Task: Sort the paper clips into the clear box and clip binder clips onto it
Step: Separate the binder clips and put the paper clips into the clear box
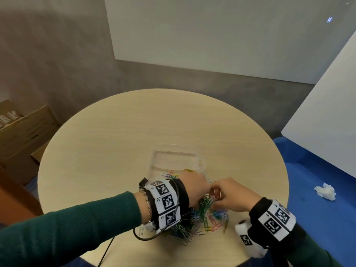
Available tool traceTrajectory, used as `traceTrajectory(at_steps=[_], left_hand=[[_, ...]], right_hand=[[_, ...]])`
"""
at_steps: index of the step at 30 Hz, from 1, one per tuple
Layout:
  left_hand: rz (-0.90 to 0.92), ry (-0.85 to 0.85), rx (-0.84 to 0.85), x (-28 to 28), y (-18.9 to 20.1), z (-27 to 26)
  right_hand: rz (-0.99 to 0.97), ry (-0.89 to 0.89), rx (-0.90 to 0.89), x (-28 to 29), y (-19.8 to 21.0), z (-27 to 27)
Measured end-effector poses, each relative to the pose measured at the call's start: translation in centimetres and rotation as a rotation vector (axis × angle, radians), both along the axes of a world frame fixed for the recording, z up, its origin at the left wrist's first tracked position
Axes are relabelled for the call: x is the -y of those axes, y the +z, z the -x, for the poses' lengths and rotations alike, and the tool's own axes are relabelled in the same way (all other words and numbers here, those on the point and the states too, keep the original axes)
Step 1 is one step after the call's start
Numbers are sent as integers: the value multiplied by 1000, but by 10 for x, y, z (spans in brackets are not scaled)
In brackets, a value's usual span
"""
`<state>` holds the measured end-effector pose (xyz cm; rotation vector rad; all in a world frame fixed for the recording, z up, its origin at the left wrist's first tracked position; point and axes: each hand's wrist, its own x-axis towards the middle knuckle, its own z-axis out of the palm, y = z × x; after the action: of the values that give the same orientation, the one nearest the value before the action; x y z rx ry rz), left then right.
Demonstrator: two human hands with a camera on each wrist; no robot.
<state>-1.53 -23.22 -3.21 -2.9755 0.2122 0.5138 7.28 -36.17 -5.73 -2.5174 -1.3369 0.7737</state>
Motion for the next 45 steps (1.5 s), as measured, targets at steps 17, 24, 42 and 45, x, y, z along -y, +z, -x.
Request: traceTrajectory(at_steps=[17, 24, 42, 45], left_hand=[[524, 192, 287, -52, 24, 17], [511, 306, 451, -92, 39, 17], [462, 81, 229, -39, 19, 23], [404, 50, 153, -29, 13, 21]], right_hand=[[-439, -219, -197, -11, 34, -19], [-487, -162, -187, -37, 32, -4], [161, -29, 10, -3, -1, 6], [78, -15, 20, -6, -4, 4]])
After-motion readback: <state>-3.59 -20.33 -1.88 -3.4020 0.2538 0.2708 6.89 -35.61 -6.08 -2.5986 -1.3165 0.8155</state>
